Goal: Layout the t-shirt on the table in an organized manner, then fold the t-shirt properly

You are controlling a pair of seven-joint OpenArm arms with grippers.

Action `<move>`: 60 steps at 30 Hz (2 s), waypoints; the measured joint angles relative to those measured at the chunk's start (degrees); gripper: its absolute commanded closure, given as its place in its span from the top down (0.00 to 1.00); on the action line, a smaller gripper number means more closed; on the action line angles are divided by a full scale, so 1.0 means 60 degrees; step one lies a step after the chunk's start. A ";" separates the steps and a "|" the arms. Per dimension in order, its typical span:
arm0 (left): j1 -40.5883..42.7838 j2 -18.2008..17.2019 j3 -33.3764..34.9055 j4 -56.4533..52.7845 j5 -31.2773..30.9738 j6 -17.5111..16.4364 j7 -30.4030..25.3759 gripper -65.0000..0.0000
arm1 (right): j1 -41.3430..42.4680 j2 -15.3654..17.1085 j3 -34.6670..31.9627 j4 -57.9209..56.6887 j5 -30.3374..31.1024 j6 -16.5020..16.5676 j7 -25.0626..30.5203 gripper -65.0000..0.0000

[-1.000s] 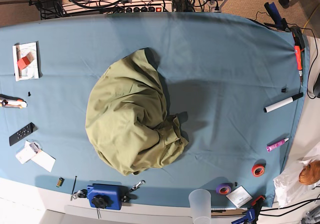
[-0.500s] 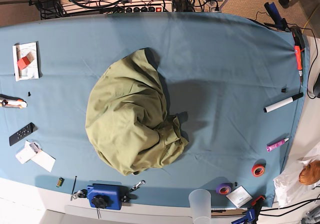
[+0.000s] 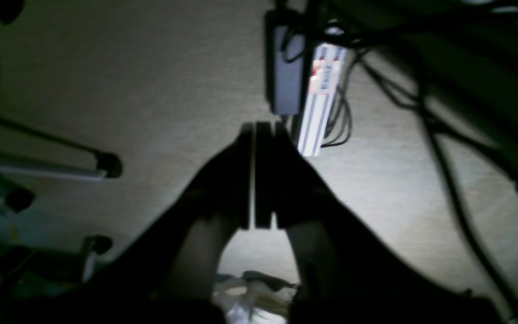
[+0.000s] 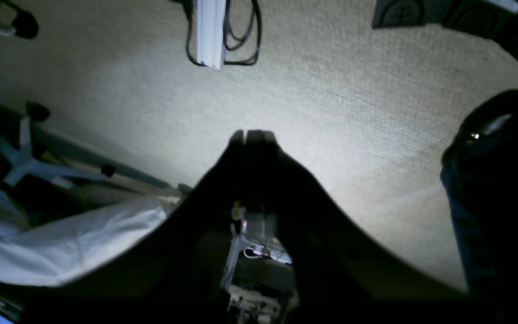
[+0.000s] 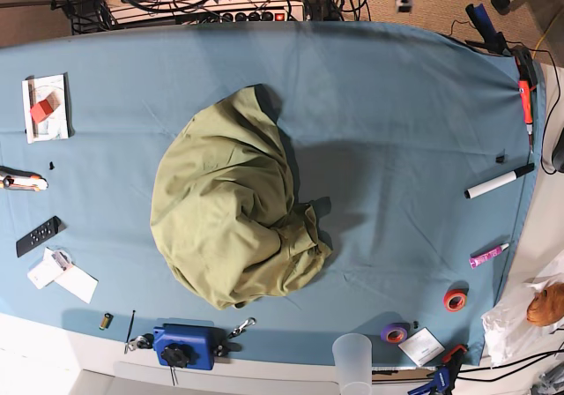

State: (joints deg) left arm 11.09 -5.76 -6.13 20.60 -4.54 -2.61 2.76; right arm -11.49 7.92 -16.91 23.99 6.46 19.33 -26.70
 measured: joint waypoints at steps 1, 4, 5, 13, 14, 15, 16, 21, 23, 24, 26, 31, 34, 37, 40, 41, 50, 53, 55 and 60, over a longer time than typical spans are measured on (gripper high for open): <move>0.0146 -0.0025 0.0000 0.0204 0.0000 -0.0004 -0.0029 0.00 | -0.0106 0.0076 -0.0004 0.0087 0.0022 0.0000 0.0004 0.00; 0.0670 -0.0131 0.0004 0.0984 -0.0007 -0.0044 -0.0018 0.00 | -0.0535 0.0372 0.0000 0.0652 0.0007 0.0000 0.0015 0.00; 0.0885 -0.0164 0.0000 0.1297 0.0000 -0.0040 -0.0022 0.00 | -0.0725 0.0499 0.0000 0.0951 -0.0004 0.0000 0.0018 0.00; 0.2667 -0.0306 0.0007 0.4444 -0.0007 -0.0044 0.0025 0.00 | -0.2477 0.1577 0.0007 0.4149 0.0495 -0.0004 -0.0047 0.00; 0.2834 -0.0306 0.0007 0.4809 -0.0007 -0.0044 0.0018 0.00 | -0.2685 0.1672 0.0004 0.4506 0.0532 -0.0004 -0.0051 0.00; 0.3020 -0.0310 0.0007 0.5151 -0.0004 -0.0044 0.0029 0.00 | -0.2900 0.1745 0.0007 0.4841 0.0514 -0.0004 -0.0058 0.00; 0.3206 -0.0310 0.0007 0.5464 0.0000 -0.0044 0.0029 0.00 | -0.3096 0.1800 0.0004 0.5140 0.0503 -0.0004 -0.0084 0.00; 0.4022 -0.0306 0.0007 0.6696 -0.0004 -0.0044 0.0255 0.00 | -0.3814 0.1843 0.0036 0.6415 0.0506 -0.0273 -0.0466 0.00; 0.4269 -0.0317 0.0007 0.7129 -0.0007 -0.0044 0.0568 0.00 | -0.4036 0.1847 0.0211 0.6954 0.0514 -0.0262 -0.0852 0.00; 0.4397 -0.0324 0.0007 0.7333 -0.0004 -0.0044 0.0718 0.00 | -0.4156 0.1847 0.0353 0.7224 0.0532 -0.0266 -0.1045 0.00; 0.4710 -0.0379 0.0007 0.7726 -0.0004 -0.0047 0.0794 0.00 | -0.4473 0.1851 0.0703 0.7825 0.0510 -0.0280 -0.1355 0.00; 0.5705 -0.0827 0.0007 0.9045 0.0004 -0.0069 0.1184 0.00 | -0.5490 0.1851 0.2011 0.9460 0.0973 -0.0299 -0.2171 0.00; 0.6317 -0.1100 0.0004 1.0123 0.0000 0.0055 0.1738 0.00 | -0.6135 0.1851 0.2860 1.0495 0.1698 -0.0288 -0.2641 0.00; 0.6896 -0.1129 0.0004 1.1238 -0.0004 0.0488 0.2018 0.00 | -0.6710 0.1851 0.3574 1.1446 0.2095 -0.0255 -0.2932 0.00; 0.7369 -0.1133 0.0015 1.2375 -0.0022 0.0561 0.2546 0.00 | -0.7158 0.1858 0.4135 1.2349 0.2517 -0.0266 -0.3497 0.00; 0.7482 -0.1162 0.0015 1.2750 -0.0022 0.0579 0.2798 0.00 | -0.7282 0.1854 0.4280 1.2655 0.2714 -0.0273 -0.3752 0.00; 0.7992 -0.1242 0.0011 1.6109 -0.0073 0.0586 0.5300 0.00 | -0.7810 0.1876 0.4907 1.5413 0.3191 -0.0262 -0.5053 0.00; 0.8120 -0.1242 0.0007 1.7023 0.0164 0.0608 0.5814 0.00 | -0.7861 0.1872 0.4907 1.6287 0.3187 -0.0248 -0.5344 0.00; 0.8149 -0.1242 0.0011 1.7595 0.0426 0.0583 0.5843 0.00 | -0.7850 0.1876 0.4907 1.6808 0.3180 -0.0259 -0.5322 0.00; 0.8149 -0.1242 0.0007 1.8801 0.1180 0.0586 0.6051 0.00 | -0.7850 0.1876 0.4918 1.7872 0.3198 -0.0248 -0.5337 0.00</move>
State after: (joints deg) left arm 59.99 -13.21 -6.09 133.40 2.55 0.91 39.07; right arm -58.59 19.18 12.60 131.22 25.65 17.85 -58.72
